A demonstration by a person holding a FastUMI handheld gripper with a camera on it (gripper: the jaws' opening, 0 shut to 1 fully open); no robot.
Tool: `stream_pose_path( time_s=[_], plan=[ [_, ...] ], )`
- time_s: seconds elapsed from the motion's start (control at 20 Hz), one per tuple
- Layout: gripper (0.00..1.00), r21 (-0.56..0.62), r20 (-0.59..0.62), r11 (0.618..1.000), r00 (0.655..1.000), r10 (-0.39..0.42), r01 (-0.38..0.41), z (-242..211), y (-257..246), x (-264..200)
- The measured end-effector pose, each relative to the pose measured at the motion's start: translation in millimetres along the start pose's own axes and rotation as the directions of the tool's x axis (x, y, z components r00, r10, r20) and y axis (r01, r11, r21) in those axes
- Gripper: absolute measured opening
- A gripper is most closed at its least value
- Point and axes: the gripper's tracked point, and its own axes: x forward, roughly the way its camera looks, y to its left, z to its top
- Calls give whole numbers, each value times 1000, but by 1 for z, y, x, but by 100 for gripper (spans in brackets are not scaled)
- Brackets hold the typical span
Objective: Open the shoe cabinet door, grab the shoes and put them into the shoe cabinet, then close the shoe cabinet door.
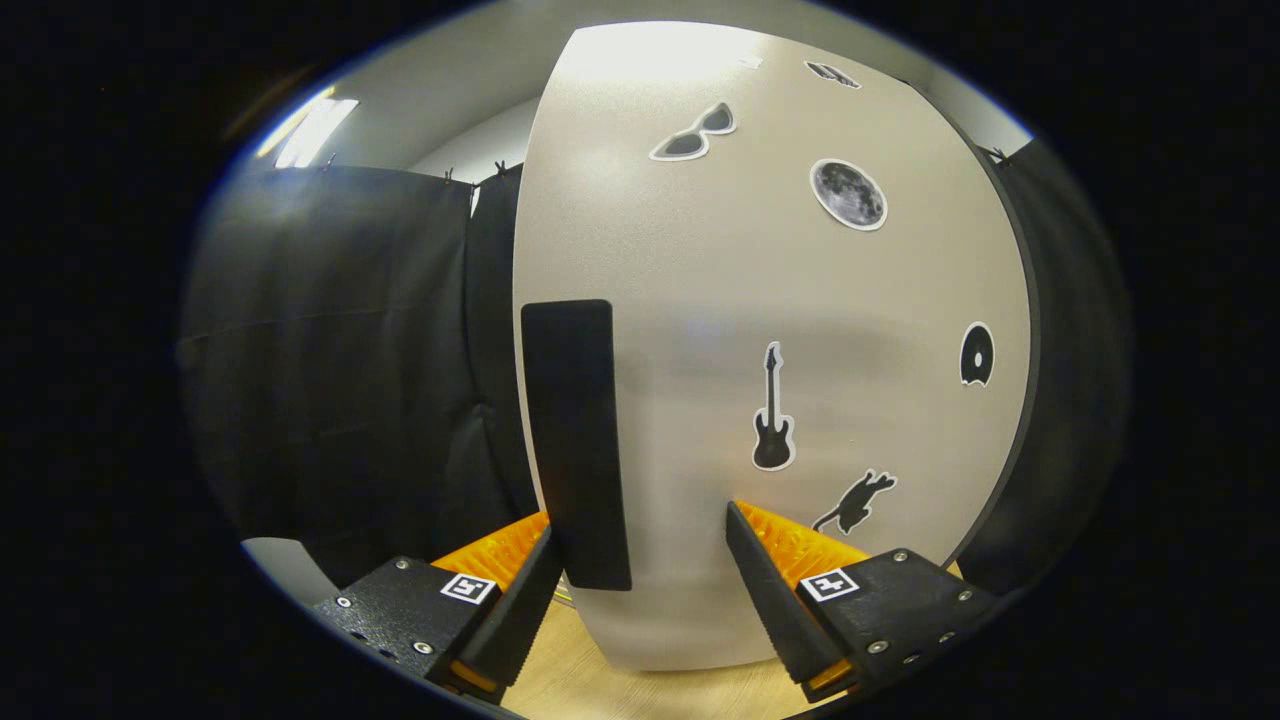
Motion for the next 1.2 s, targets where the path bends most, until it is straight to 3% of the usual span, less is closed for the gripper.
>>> stream_pose_path(
  time_s=[0.75, 1.2],
  plan=[
    [98, 5, 37, 985, 984, -174, 174, -3, -3, 28],
    [98, 12, 59, 979, 977, -206, 206, -3, -4, 32]
  ],
)
